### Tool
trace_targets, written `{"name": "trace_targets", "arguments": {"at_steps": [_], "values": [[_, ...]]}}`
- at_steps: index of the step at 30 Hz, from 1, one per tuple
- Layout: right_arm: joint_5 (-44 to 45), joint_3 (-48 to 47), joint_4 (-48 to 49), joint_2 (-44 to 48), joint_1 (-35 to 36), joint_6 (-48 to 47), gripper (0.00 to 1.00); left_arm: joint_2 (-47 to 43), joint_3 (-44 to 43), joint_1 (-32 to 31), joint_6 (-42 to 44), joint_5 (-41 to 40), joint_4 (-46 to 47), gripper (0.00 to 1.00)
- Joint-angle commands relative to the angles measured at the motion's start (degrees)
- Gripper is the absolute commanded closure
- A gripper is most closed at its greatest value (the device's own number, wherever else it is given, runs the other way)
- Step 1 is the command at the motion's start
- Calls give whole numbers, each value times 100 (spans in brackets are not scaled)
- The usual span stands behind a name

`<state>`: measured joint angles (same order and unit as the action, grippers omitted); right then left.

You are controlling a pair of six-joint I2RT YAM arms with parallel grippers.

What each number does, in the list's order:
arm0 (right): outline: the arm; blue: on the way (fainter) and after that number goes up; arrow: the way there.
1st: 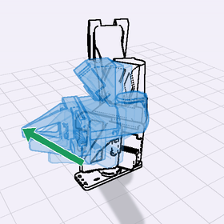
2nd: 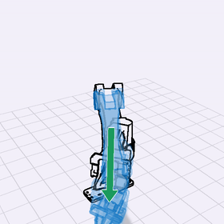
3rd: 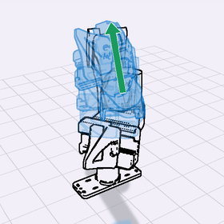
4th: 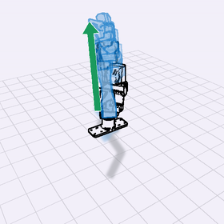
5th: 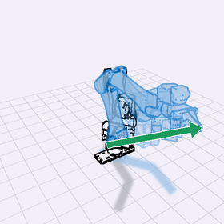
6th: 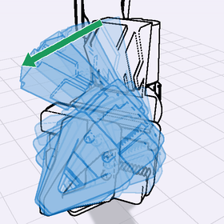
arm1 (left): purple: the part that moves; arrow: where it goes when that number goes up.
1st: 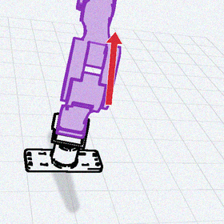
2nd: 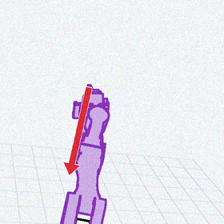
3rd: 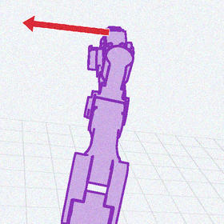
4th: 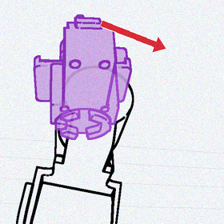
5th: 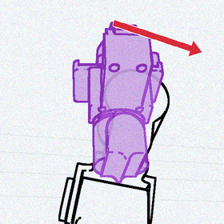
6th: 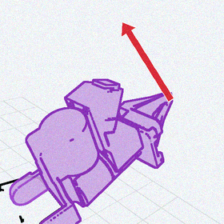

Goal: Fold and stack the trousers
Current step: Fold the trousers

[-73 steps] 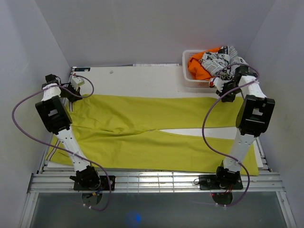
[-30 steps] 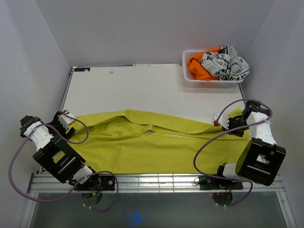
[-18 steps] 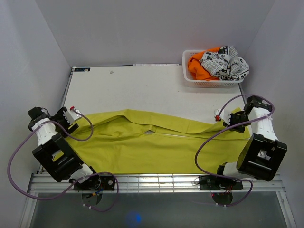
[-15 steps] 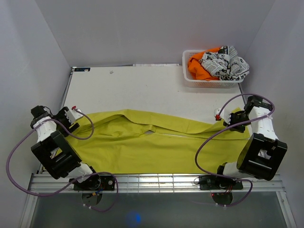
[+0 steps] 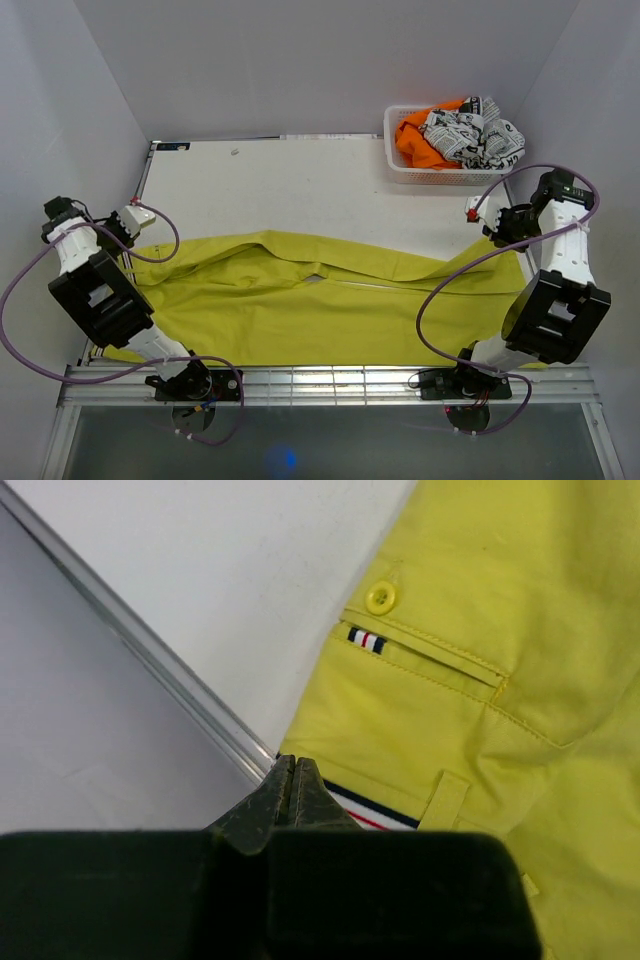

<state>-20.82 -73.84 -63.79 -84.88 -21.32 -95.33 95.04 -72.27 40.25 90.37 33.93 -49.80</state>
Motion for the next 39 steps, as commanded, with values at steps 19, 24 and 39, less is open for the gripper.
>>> {"name": "trace_targets", "arguments": {"at_steps": [19,24,39], "values": [[509,1021,675,816,215,-1304,10,-1111,873,185,1563,34,-1022,2],[622,328,17,105,901,-1497,10,-962,714,132,1545,17,-1190,2],[2064,-1185,-1109,-2217,1895,-926,4,-497,398,115,1388,43,-1488,2]]}}
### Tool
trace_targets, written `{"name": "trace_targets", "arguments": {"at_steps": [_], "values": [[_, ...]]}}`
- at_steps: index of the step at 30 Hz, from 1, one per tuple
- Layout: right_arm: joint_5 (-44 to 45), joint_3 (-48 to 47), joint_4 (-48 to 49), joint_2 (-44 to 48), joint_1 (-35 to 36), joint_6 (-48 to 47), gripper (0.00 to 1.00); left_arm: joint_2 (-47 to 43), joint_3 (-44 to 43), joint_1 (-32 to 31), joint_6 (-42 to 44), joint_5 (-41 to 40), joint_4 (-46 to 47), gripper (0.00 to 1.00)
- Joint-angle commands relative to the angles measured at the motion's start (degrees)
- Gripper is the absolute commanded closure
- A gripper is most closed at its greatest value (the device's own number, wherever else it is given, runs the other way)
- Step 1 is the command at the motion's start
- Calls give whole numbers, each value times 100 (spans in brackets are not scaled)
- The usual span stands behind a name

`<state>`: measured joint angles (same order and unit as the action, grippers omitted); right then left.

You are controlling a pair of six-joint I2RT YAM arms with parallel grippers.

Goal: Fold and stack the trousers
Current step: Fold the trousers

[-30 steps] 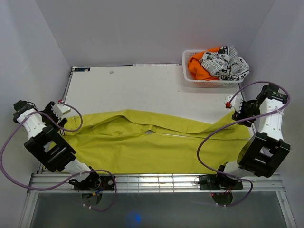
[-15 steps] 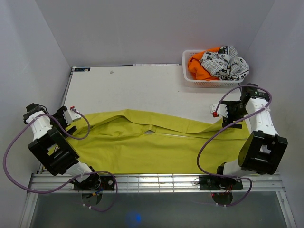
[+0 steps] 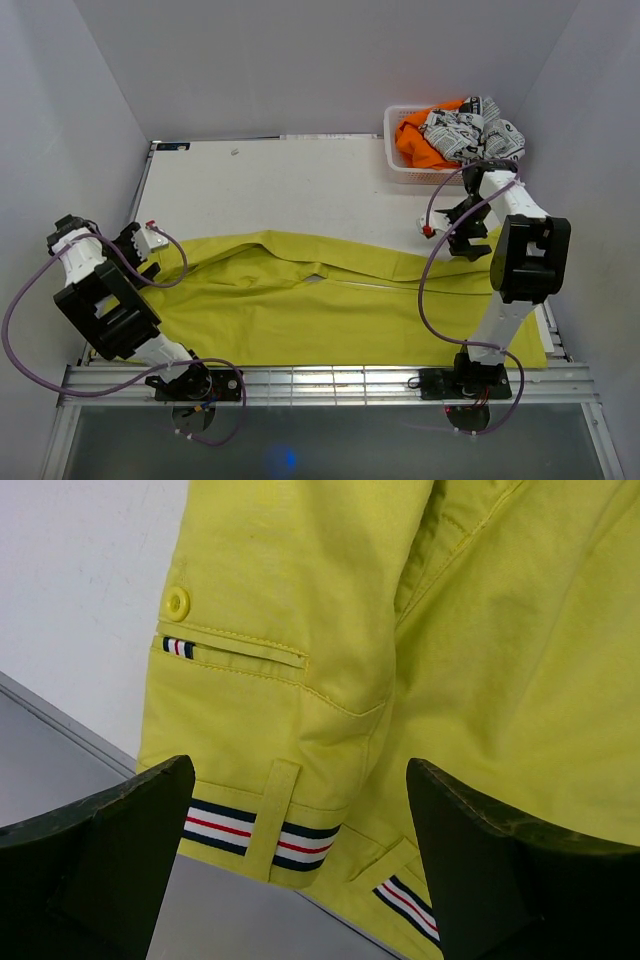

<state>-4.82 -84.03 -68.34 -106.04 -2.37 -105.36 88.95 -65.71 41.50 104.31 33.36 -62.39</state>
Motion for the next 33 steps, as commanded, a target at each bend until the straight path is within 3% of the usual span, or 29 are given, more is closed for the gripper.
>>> {"name": "trace_targets", "arguments": {"at_steps": [1,8,10,11,12,19,25,29,30,33], "values": [[778,-1,-655,-58,0,42,8,149,-319,-10,-16,91,-247,2],[965,300,-655,233,0,33,46,457,-530,-10,-51,-312,-353,9],[974,264,-655,294,0,77,62,518,-583,-10,-43,-444,-353,12],[983,256,-655,355,-9,138,82,510,-583,-10,-8,-610,-344,12],[966,247,-655,391,-9,147,90,501,-557,-19,27,-664,-327,13],[816,246,-655,575,-158,227,92,124,-101,-10,186,-770,112,6],[597,229,-655,646,-220,305,92,-246,698,-62,213,-840,1228,6],[543,194,-637,663,-229,402,92,-229,815,-150,90,-902,1799,19],[543,177,-637,672,-229,428,92,-203,754,-159,37,-876,1818,32],[201,45,-663,760,-290,534,92,-71,289,-151,-270,-691,1687,58]]}}
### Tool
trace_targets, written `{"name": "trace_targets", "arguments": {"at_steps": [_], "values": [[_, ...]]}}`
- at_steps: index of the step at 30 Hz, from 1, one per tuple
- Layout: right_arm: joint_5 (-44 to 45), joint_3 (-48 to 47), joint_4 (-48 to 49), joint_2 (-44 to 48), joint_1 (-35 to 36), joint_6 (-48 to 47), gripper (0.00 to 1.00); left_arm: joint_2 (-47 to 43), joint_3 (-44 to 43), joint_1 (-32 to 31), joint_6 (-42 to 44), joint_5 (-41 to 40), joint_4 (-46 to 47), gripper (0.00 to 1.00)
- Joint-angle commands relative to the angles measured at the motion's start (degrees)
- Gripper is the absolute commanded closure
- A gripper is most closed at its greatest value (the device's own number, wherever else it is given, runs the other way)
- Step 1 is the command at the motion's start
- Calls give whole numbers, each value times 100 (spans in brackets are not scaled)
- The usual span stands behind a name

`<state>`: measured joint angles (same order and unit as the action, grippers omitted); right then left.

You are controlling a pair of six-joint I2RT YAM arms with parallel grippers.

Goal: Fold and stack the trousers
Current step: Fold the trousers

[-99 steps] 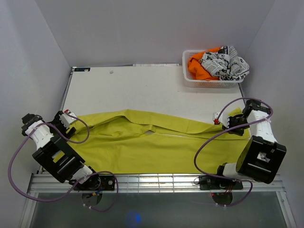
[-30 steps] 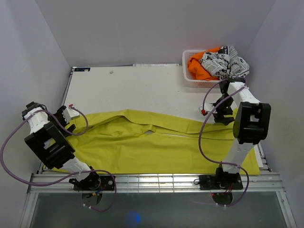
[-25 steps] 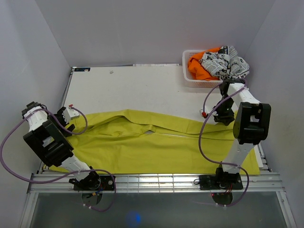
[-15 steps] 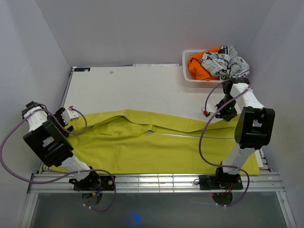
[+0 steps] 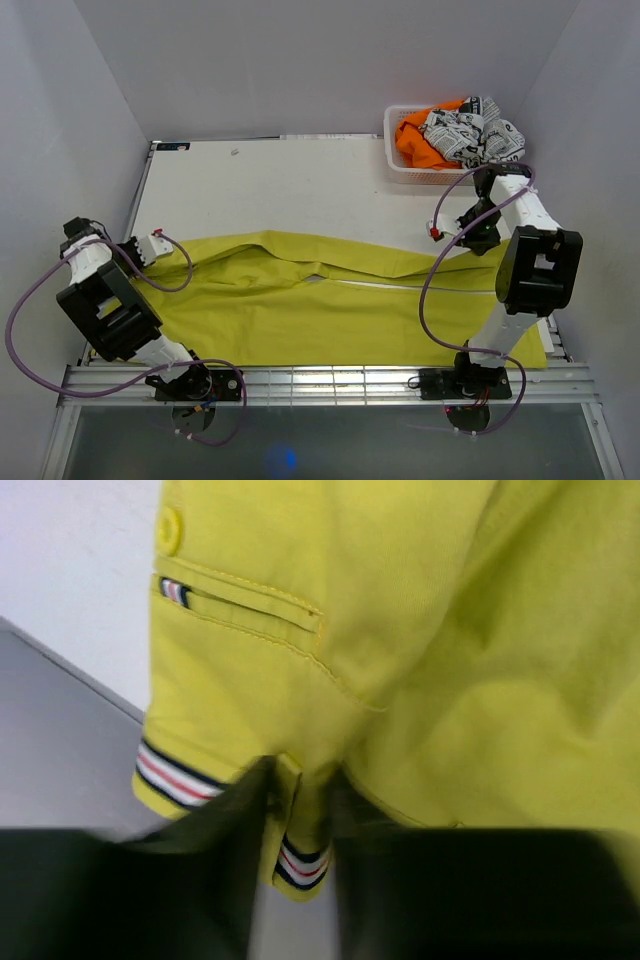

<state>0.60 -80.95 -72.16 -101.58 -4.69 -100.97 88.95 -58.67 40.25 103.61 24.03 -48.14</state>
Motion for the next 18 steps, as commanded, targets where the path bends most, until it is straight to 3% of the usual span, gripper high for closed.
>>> {"name": "trace_targets", "arguments": {"at_steps": [1,3,7,10,13,18], "values": [[-428,-290,-272,427,-111,86,92,-10,-556,-26,-323,338,87,78],[-525,-360,-272,560,-190,69,92,70,-1064,18,-403,444,-177,100],[-728,-168,-281,1383,-619,-238,92,149,-1918,395,-237,1015,-1073,100],[-632,639,-281,2174,-1049,-862,92,141,-2156,808,430,1121,-1855,100],[-447,1647,-281,2842,-1524,-1381,92,18,-1799,1221,1124,858,-2321,100],[-368,2864,-255,3320,-1869,-1549,92,-176,-744,1723,1855,156,-2235,100]]}}
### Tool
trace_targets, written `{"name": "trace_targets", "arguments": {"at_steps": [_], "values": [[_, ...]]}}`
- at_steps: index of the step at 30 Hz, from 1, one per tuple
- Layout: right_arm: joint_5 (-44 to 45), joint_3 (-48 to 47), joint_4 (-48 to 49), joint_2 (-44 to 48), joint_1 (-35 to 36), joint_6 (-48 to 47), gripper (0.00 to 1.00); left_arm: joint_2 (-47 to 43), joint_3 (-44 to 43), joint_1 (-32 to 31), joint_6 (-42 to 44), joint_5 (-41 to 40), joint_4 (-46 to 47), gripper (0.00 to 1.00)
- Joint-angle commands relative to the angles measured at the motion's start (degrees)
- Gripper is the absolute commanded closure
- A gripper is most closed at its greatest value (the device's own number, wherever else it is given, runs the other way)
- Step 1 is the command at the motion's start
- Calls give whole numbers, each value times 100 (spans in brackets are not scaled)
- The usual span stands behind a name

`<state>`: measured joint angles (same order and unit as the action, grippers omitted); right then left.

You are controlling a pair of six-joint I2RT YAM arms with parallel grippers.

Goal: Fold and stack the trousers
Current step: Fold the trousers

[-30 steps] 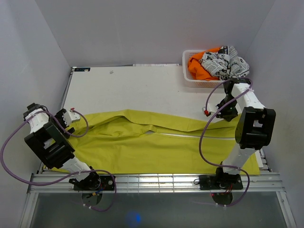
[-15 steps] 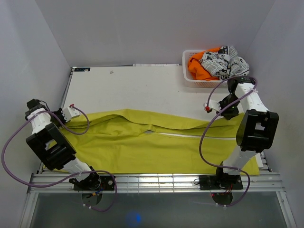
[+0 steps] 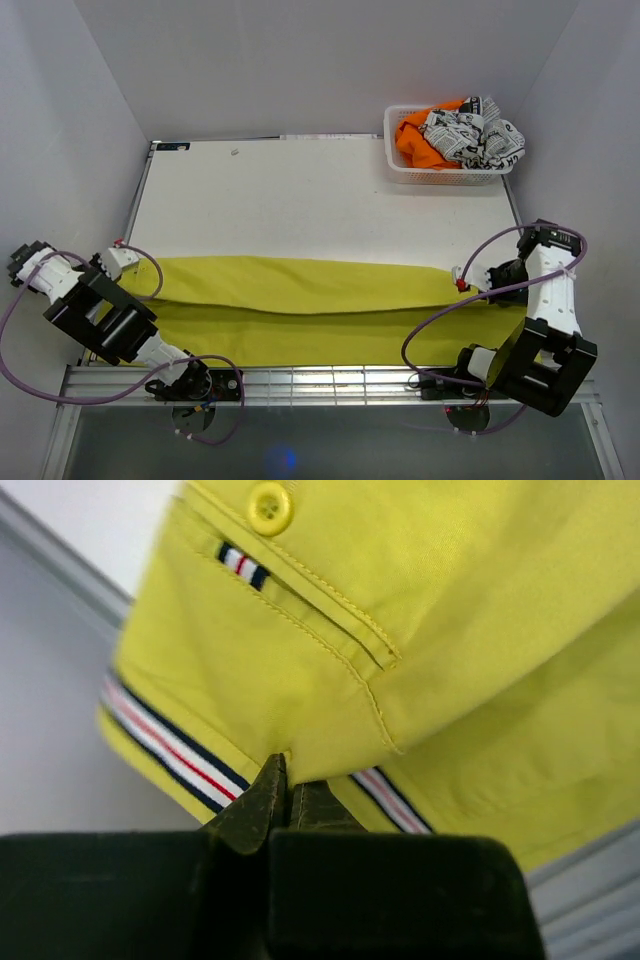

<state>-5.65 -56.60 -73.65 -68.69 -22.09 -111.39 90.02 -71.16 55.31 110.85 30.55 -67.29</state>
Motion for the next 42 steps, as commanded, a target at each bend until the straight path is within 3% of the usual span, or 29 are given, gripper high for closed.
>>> {"name": "trace_targets", "arguments": {"at_steps": [1,5,10,11,15,21,32,38,42], "values": [[275,587,-2,39,-129,-419,92,-274,724,217,1141,-854,-251,100],[485,1281,640,-171,-121,-155,92,-353,2145,217,1044,-1349,1004,100],[521,1511,1509,-846,-121,319,92,-292,2870,7,387,-1279,2359,100],[512,1494,1842,-970,-112,538,92,-127,2870,-72,-102,-1270,2622,100],[372,716,2240,-1822,-50,1205,92,621,2292,-712,-1695,-1314,2861,100],[-24,-693,2013,-2781,11,1708,92,1798,508,-1320,-3488,-1315,2616,100],[-463,-2099,1424,-2686,29,1682,92,1774,-1259,-1664,-4176,-261,1930,100],[-797,-3295,319,-2510,-103,1525,92,1861,-3034,-1638,-4564,276,1676,100],[-728,-2799,26,-1774,-304,832,92,1748,-3502,-1444,-4011,645,1254,100]]}}
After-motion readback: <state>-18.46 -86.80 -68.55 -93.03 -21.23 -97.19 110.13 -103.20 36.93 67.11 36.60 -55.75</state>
